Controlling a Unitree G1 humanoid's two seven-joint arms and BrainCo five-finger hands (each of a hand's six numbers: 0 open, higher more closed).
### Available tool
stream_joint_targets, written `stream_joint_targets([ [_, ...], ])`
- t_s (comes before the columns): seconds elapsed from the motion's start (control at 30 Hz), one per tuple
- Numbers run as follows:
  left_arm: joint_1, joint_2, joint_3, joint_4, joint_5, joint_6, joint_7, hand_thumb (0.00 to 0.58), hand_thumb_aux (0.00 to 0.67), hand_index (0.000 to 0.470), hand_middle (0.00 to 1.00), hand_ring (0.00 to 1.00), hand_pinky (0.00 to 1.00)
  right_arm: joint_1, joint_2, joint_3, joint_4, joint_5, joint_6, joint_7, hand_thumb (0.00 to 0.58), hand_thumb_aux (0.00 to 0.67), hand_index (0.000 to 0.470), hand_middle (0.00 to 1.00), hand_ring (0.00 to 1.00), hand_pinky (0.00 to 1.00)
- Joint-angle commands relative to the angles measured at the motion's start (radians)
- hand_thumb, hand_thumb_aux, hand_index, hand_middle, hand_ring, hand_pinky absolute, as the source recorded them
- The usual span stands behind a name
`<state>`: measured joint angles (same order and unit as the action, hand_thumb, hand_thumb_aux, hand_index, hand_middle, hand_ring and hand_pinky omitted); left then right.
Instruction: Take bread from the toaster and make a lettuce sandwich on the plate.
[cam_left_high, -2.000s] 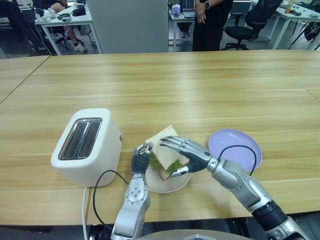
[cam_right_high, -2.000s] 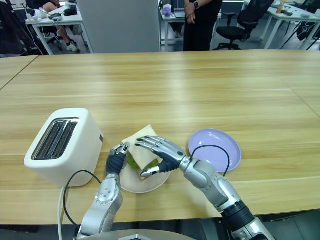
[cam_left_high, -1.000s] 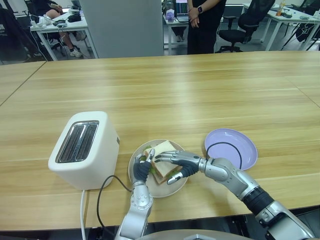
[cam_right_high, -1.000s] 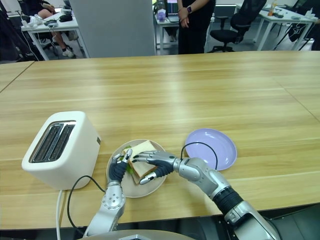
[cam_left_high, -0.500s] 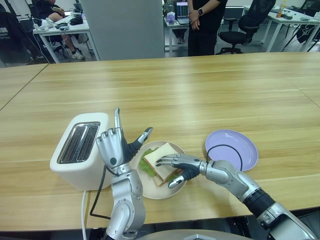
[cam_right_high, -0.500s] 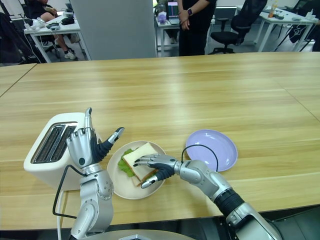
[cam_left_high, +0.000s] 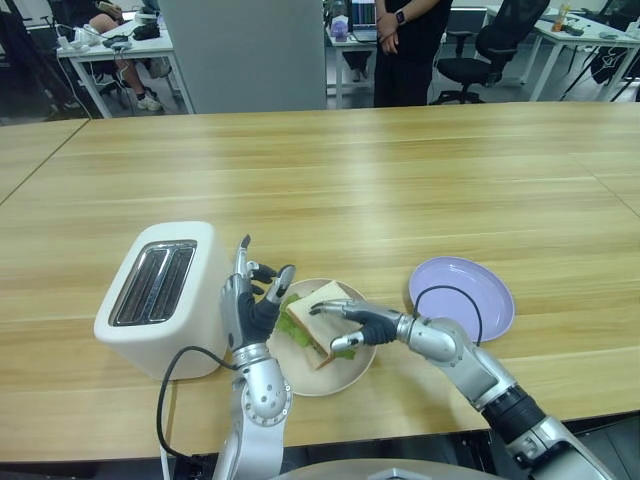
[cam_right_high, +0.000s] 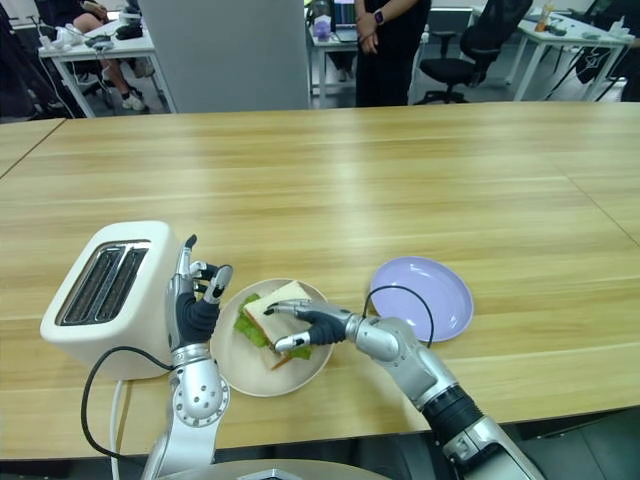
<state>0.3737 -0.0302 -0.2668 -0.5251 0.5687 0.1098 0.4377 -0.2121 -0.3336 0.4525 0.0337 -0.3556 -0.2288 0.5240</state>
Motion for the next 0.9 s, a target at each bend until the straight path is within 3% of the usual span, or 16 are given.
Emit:
stream_joint_targets([
  [0.03, 0.070, 0.030, -0.009, -0.066, -0.202, -0.142, -0.111, 0.058, 0.034, 0.023, 0.90, 0.90, 0.90, 0.018, 0.015, -0.132, -0.222, 0.177, 0.197, 0.044, 0.000, 0.000, 0.000, 0.21, 0.21, 0.21],
  [0.07, 0.092, 0.041, -0.010, -0.079, -0.239, -0.167, -0.139, 0.223, 0.145, 0.099, 0.99, 0.99, 0.99, 0.030, 0.018, -0.149, -0.266, 0.212, 0.235, 0.052, 0.000, 0.000, 0.000, 0.49, 0.49, 0.49],
  [0.1, 0.118, 0.059, -0.018, -0.094, -0.278, -0.189, -0.175, 0.443, 0.344, 0.236, 1.00, 1.00, 1.00, 0.048, 0.022, -0.167, -0.311, 0.250, 0.274, 0.057, 0.000, 0.000, 0.000, 0.65, 0.65, 0.65],
  [0.13, 0.145, 0.075, -0.022, -0.109, -0.302, -0.207, -0.200, 0.484, 0.397, 0.272, 1.00, 1.00, 1.00, 0.069, 0.023, -0.180, -0.350, 0.283, 0.304, 0.062, 0.227, 0.147, 0.101, 0.75, 0.75, 0.75],
  [0.17, 0.173, 0.092, -0.027, -0.125, -0.332, -0.217, -0.231, 0.580, 0.670, 0.460, 1.00, 1.00, 1.00, 0.092, 0.019, -0.188, -0.386, 0.310, 0.327, 0.068, 0.580, 0.670, 0.460, 0.94, 0.94, 0.94],
  [0.2, 0.209, 0.124, -0.040, -0.144, -0.350, -0.229, -0.271, 0.580, 0.670, 0.460, 0.99, 0.99, 0.99, 0.122, 0.011, -0.195, -0.423, 0.340, 0.342, 0.078, 0.580, 0.670, 0.460, 1.00, 1.00, 1.00],
  [0.23, 0.246, 0.160, -0.056, -0.161, -0.355, -0.243, -0.307, 0.580, 0.670, 0.460, 0.84, 0.84, 0.84, 0.154, 0.000, -0.199, -0.459, 0.363, 0.351, 0.087, 0.580, 0.670, 0.460, 1.00, 1.00, 1.00],
  [0.27, 0.278, 0.190, -0.071, -0.174, -0.361, -0.249, -0.338, 0.580, 0.670, 0.460, 0.77, 0.77, 0.77, 0.182, -0.010, -0.200, -0.491, 0.381, 0.360, 0.095, 0.580, 0.670, 0.460, 1.00, 1.00, 1.00],
  [0.37, 0.399, 0.278, -0.125, -0.210, -0.406, -0.240, -0.426, 0.580, 0.670, 0.460, 0.31, 0.31, 0.31, 0.318, -0.053, -0.182, -0.605, 0.463, 0.409, 0.131, 0.580, 0.670, 0.460, 1.00, 1.00, 1.00],
  [0.4, 0.438, 0.302, -0.138, -0.215, -0.426, -0.245, -0.448, 0.580, 0.670, 0.460, 0.31, 0.31, 0.31, 0.374, -0.073, -0.165, -0.635, 0.483, 0.424, 0.144, 0.580, 0.670, 0.460, 1.00, 1.00, 1.00],
  [0.47, 0.499, 0.341, -0.155, -0.212, -0.460, -0.253, -0.485, 0.580, 0.670, 0.460, 0.58, 0.58, 0.58, 0.479, -0.109, -0.126, -0.659, 0.487, 0.432, 0.155, 0.580, 0.670, 0.460, 1.00, 1.00, 1.00],
  [0.5, 0.523, 0.359, -0.165, -0.204, -0.460, -0.254, -0.501, 0.580, 0.670, 0.460, 0.58, 0.58, 0.58, 0.520, -0.125, -0.108, -0.655, 0.475, 0.425, 0.156, 0.580, 0.670, 0.460, 1.00, 1.00, 1.00],
  [0.53, 0.544, 0.379, -0.177, -0.192, -0.468, -0.246, -0.523, 0.580, 0.670, 0.460, 0.81, 0.81, 0.81, 0.555, -0.137, -0.093, -0.646, 0.461, 0.415, 0.152, 0.580, 0.670, 0.460, 1.00, 1.00, 1.00],
  [0.57, 0.559, 0.401, -0.186, -0.175, -0.458, -0.231, -0.543, 0.580, 0.670, 0.460, 0.92, 0.92, 0.92, 0.579, -0.145, -0.082, -0.637, 0.453, 0.409, 0.147, 0.580, 0.670, 0.460, 1.00, 1.00, 1.00],
  [0.7, 0.561, 0.443, -0.186, -0.063, -0.403, -0.145, -0.570, 0.580, 0.670, 0.460, 0.99, 0.99, 0.99, 0.606, -0.151, -0.048, -0.570, 0.407, 0.389, 0.125, 0.580, 0.670, 0.460, 1.00, 1.00, 1.00],
  [0.9, 0.445, 0.357, -0.130, 0.033, -0.402, -0.061, -0.537, 0.580, 0.670, 0.460, 1.00, 1.00, 1.00, 0.549, -0.122, -0.005, -0.408, 0.317, 0.376, 0.075, 0.580, 0.670, 0.460, 1.00, 1.00, 1.00],
])
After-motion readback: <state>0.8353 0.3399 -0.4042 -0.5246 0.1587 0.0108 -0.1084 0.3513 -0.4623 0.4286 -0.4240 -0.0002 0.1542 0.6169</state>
